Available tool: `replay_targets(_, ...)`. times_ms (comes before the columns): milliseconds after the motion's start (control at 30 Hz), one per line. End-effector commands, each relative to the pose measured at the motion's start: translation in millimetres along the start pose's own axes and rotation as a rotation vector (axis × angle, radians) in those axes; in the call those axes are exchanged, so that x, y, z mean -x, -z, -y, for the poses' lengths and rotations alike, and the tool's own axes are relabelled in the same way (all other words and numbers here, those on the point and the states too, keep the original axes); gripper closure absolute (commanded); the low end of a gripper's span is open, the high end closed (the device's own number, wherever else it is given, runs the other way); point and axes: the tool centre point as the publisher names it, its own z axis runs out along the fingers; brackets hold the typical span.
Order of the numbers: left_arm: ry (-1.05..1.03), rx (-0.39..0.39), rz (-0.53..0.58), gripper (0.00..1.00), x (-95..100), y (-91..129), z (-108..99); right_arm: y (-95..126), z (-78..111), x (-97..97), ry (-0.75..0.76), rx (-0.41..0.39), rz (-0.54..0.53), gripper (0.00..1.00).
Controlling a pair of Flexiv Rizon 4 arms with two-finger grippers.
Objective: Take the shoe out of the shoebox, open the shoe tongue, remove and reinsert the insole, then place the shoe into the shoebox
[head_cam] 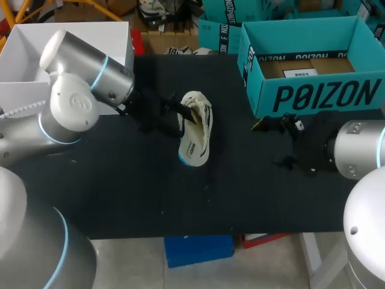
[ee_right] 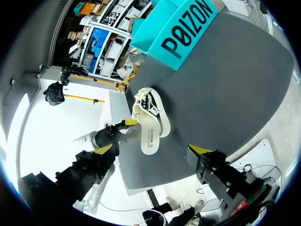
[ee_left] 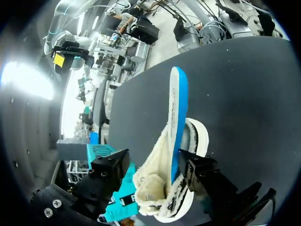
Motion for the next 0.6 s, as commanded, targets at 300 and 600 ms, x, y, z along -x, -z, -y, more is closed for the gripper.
replay_targets(300, -0.030, 0.064, -0.063, 0.00, 0.3, -3.6, -3.0, -1.4, 7.2, 5.7, -0.015, 0.155, -0.012, 0.00)
replay_targets(600, 0.000, 0.083, -0.060, 0.07, -1.4, -7.7, -6.8, -1.4, 7.2, 5.7, -0.015, 0.155, -0.012, 0.00)
